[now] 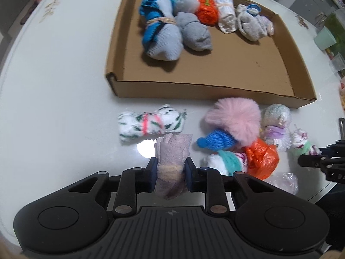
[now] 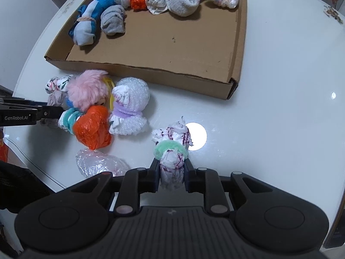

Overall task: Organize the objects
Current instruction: 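Carry both socks into the box beside the grey sock and open both tools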

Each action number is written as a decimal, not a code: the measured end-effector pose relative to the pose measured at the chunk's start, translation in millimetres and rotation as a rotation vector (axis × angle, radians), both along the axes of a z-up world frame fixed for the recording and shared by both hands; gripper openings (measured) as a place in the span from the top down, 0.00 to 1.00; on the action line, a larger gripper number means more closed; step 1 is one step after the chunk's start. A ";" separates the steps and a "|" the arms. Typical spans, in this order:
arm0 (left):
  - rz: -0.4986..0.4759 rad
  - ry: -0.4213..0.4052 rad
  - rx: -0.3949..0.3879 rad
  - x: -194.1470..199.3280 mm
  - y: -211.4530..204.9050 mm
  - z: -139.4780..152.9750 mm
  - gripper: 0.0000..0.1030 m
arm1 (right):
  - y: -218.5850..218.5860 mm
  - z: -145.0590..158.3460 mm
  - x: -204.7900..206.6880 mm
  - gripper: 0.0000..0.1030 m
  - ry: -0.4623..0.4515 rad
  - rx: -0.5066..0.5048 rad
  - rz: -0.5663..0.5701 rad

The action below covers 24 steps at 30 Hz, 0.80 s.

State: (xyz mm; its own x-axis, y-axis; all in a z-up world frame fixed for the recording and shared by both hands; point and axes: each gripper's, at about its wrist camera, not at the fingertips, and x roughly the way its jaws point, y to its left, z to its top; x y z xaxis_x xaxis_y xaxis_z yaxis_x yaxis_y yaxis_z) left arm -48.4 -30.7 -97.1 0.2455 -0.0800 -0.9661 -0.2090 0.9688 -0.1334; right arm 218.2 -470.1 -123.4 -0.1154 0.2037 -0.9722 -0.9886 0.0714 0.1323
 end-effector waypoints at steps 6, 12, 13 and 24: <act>-0.003 0.016 0.011 -4.6 4.0 10.6 0.69 | 10.7 6.9 1.6 0.81 0.014 0.011 -0.015; -0.019 -0.055 -0.013 -5.3 8.7 42.7 0.69 | 5.6 19.6 9.3 0.81 0.030 0.041 -0.028; -0.024 -0.078 -0.022 -3.2 8.1 49.1 0.69 | 4.5 24.5 12.2 0.81 0.037 0.056 -0.030; -0.067 -0.268 -0.052 84.5 -6.0 98.1 0.69 | 49.1 83.7 41.4 0.81 0.099 0.308 -0.118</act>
State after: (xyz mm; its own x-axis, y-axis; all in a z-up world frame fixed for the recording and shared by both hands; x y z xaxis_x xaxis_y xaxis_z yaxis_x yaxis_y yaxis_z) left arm 36.1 -36.7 0.9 0.4845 -0.1523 -0.8614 -0.0951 0.9697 -0.2249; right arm 259.5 -421.0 -39.7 -0.1639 0.5035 -0.8483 -0.9573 0.1265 0.2601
